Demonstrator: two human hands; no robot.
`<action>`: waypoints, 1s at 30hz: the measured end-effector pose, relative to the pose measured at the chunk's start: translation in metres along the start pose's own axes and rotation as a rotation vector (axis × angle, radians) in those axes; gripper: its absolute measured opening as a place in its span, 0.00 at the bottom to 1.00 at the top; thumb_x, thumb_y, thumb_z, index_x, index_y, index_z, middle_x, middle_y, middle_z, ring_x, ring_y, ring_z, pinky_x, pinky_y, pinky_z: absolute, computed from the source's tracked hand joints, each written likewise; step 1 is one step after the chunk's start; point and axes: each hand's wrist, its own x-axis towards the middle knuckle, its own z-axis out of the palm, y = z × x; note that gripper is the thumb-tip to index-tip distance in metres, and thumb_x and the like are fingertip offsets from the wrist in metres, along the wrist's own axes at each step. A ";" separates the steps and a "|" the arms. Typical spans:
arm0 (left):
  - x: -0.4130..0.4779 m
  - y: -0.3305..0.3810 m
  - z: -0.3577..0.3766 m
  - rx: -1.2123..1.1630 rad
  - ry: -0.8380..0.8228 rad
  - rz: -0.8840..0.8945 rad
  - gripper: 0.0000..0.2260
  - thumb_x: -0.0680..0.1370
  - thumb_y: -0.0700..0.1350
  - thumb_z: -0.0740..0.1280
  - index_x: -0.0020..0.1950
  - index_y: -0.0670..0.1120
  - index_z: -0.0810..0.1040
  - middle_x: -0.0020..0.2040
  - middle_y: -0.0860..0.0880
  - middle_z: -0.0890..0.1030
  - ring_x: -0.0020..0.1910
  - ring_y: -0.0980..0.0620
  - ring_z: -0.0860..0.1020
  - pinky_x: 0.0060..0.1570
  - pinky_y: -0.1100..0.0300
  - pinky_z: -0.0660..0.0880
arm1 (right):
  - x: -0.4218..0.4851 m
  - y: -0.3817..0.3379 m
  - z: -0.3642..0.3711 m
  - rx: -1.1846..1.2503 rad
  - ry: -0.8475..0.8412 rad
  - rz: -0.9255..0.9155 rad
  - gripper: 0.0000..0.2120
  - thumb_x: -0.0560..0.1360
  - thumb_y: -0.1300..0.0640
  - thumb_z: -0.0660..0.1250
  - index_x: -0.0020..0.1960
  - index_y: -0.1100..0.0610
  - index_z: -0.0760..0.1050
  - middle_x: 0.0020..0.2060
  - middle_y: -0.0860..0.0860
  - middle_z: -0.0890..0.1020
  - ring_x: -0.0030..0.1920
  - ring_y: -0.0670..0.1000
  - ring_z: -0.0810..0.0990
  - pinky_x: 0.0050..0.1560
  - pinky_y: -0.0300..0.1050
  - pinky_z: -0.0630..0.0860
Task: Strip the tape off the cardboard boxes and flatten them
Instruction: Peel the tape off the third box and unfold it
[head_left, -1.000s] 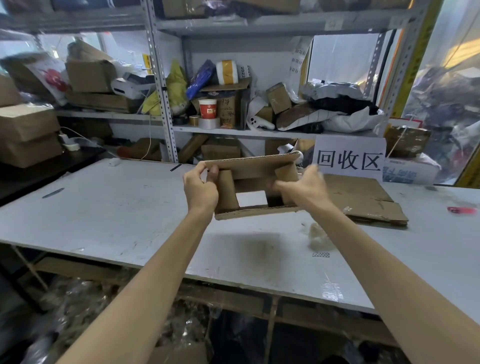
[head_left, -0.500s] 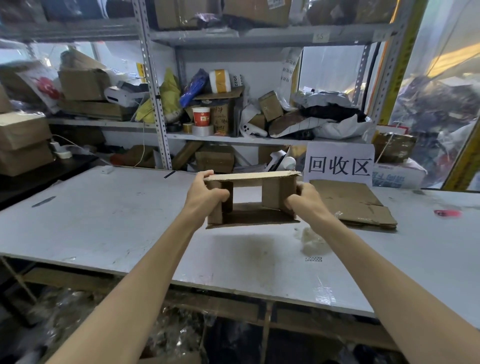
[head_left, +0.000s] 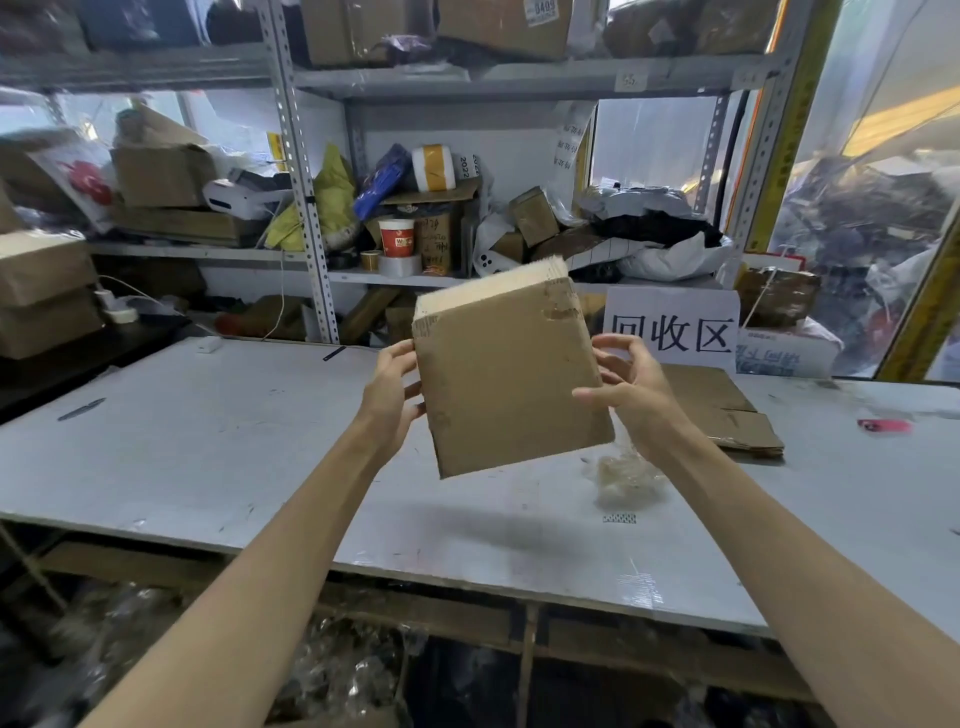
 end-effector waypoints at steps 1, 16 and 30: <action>0.001 0.001 0.000 -0.009 0.030 -0.002 0.12 0.85 0.45 0.55 0.67 0.51 0.69 0.55 0.49 0.77 0.53 0.47 0.76 0.51 0.49 0.75 | -0.002 -0.001 0.000 -0.025 0.007 -0.032 0.34 0.65 0.77 0.69 0.64 0.52 0.68 0.59 0.55 0.78 0.60 0.55 0.75 0.56 0.52 0.76; 0.007 -0.001 -0.017 0.117 -0.050 -0.073 0.09 0.77 0.48 0.70 0.55 0.46 0.77 0.52 0.46 0.81 0.47 0.46 0.82 0.36 0.61 0.80 | 0.009 0.002 0.009 -0.011 0.147 0.192 0.07 0.78 0.60 0.65 0.44 0.63 0.71 0.47 0.60 0.81 0.47 0.58 0.81 0.42 0.52 0.79; 0.002 -0.007 0.024 0.485 0.141 0.067 0.30 0.68 0.42 0.80 0.64 0.46 0.68 0.63 0.43 0.75 0.61 0.44 0.75 0.59 0.46 0.78 | 0.020 -0.004 0.026 -0.343 0.246 0.090 0.26 0.64 0.62 0.76 0.56 0.56 0.65 0.46 0.51 0.75 0.46 0.50 0.75 0.41 0.43 0.75</action>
